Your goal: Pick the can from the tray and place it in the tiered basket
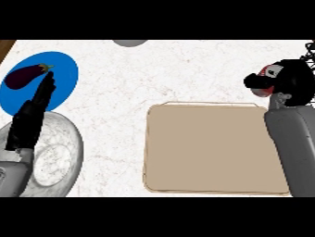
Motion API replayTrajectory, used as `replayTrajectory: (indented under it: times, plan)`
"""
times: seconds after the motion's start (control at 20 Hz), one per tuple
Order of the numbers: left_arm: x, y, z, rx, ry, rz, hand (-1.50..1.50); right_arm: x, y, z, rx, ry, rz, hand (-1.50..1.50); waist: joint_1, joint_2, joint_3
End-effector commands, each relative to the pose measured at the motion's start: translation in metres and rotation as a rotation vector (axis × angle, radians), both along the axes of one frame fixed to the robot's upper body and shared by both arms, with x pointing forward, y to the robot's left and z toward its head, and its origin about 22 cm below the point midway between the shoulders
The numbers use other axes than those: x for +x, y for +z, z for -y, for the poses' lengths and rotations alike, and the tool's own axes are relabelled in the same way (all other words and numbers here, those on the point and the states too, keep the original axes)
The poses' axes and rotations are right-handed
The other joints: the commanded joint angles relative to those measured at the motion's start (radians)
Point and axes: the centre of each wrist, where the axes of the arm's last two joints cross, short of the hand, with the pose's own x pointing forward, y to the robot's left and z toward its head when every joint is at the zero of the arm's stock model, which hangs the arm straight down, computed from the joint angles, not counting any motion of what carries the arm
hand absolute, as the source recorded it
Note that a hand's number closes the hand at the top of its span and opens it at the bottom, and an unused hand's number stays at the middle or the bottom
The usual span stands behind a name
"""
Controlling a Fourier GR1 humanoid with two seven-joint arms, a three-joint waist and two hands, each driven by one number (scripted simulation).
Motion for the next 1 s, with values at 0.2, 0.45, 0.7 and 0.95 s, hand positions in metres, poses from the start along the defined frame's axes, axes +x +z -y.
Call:
replayTrajectory:
  times: [0.2, 0.45, 0.7, 0.95]
  plan:
    - [0.005, 0.003, 0.020, 0.004, -0.075, 0.010, 0.00, 0.038, 0.085, 0.048, -0.253, -0.480, 0.262, 1.50, 0.068, 0.011, 0.000]
    - [0.010, 0.008, 0.020, 0.015, -0.081, 0.016, 0.00, 0.056, 0.125, 0.057, -0.414, -0.655, 0.204, 1.50, 0.074, 0.003, 0.000]
    - [0.015, 0.006, 0.019, 0.011, -0.080, 0.008, 0.00, 0.074, 0.151, 0.040, -0.437, -0.708, 0.137, 1.50, 0.072, 0.001, 0.003]
    - [0.014, 0.001, 0.020, -0.019, -0.048, -0.004, 0.00, 0.084, 0.157, 0.037, -0.399, -0.694, 0.193, 1.50, 0.044, -0.005, 0.007]
